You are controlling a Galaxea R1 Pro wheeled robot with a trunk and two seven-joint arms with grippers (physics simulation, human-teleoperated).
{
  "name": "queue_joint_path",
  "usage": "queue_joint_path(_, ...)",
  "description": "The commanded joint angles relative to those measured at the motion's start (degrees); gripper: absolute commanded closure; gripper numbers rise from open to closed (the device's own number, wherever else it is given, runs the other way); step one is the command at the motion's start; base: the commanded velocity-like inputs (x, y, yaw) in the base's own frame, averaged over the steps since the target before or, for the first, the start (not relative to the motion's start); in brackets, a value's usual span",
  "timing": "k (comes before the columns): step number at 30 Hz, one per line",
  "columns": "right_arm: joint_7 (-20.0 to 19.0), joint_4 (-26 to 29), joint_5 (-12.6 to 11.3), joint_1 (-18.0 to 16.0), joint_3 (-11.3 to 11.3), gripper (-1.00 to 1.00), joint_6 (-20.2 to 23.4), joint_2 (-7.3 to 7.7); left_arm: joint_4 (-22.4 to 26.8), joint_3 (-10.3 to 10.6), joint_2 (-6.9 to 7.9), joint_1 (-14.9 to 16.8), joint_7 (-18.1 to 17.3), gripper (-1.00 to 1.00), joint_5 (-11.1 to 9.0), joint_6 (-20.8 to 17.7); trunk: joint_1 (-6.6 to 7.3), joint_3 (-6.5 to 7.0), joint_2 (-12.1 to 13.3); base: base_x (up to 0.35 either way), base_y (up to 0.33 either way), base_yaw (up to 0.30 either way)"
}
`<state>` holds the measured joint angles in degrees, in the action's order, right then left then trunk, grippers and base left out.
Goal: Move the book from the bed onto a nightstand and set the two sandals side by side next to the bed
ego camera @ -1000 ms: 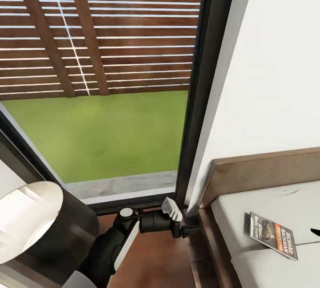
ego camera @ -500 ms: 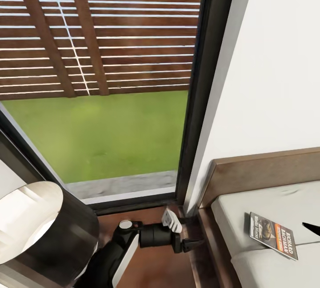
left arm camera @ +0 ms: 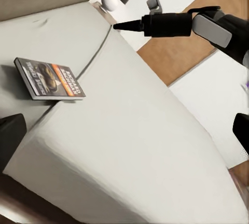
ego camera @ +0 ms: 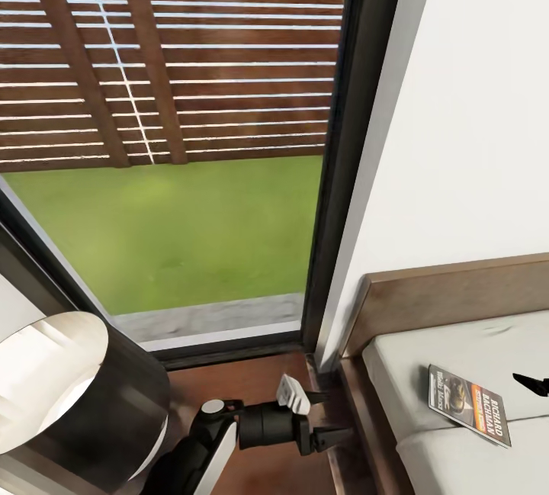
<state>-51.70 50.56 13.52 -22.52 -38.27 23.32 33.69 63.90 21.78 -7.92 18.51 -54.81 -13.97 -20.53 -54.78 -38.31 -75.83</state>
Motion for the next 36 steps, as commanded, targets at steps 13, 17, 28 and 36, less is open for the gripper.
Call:
queue_joint_path(13,-0.4,0.1,0.4,-0.1,-0.2,-1.00,0.3,-0.03,0.0,0.1,0.01,0.0,0.0,-1.00,-0.8,-0.6,0.00,-0.05,0.0,0.000,0.000,0.000)
queue_joint_path(17,-0.3,0.1,0.4,-0.1,-0.2,-1.00,0.3,-0.03,0.0,0.1,0.01,0.0,0.0,-1.00,-0.8,-0.6,0.00,-0.05,0.0,0.000,0.000,0.000)
queue_joint_path(28,-0.1,-0.1,-6.1,-0.1,-0.4,-1.00,0.4,0.07,0.0,0.1,0.01,0.0,0.0,-1.00,-0.8,-0.6,0.00,-0.05,0.0,0.000,0.000,0.000)
queue_joint_path(36,1.8,-1.9,-9.8,-0.1,-0.4,-1.00,0.8,0.14,0.0,0.1,0.01,0.0,0.0,-1.00,-0.8,-0.6,0.00,-0.05,0.0,0.000,0.000,0.000)
